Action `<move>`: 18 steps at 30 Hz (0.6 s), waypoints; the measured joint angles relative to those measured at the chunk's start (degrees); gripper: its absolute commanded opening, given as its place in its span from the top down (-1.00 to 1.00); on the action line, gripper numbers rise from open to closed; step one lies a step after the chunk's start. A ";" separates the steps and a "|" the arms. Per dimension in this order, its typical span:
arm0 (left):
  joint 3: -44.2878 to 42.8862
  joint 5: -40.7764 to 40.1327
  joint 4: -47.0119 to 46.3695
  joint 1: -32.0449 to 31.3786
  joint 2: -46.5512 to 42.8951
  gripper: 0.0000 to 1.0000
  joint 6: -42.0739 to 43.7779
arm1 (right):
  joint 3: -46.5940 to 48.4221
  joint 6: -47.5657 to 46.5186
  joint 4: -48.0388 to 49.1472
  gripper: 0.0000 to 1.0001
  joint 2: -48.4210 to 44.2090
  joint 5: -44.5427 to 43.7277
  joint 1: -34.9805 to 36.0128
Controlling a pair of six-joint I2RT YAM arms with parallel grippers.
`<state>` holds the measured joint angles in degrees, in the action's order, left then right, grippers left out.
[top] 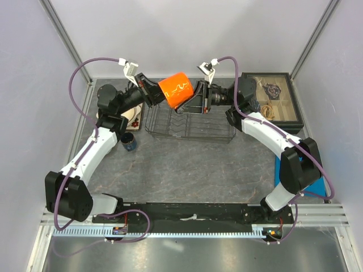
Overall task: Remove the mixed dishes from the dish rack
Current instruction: Place the cup at the center of the board.
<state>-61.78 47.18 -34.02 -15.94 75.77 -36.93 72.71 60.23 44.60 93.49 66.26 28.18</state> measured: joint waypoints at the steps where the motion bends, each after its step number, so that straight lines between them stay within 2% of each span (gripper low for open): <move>1: 0.17 -0.04 0.07 0.00 -0.13 0.97 0.02 | -0.11 -0.02 0.02 0.16 0.00 0.13 0.07; 3: 0.48 -0.09 0.96 0.07 -0.42 0.97 0.07 | -0.22 -0.26 -0.02 -0.01 0.00 0.98 0.13; 12: 1.05 -0.33 6.64 1.64 -1.75 0.97 1.57 | -0.57 -5.46 -4.11 -0.47 -0.02 1.97 0.22; 18: 0.11 -0.07 11.34 6.60 -1.95 0.97 1.95 | -0.57 -14.53 -14.78 -0.61 -1.42 1.53 0.28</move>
<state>-61.67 47.11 -22.68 -9.34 73.82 -34.98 72.14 45.69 29.82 92.07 67.79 28.47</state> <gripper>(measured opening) 0.142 0.785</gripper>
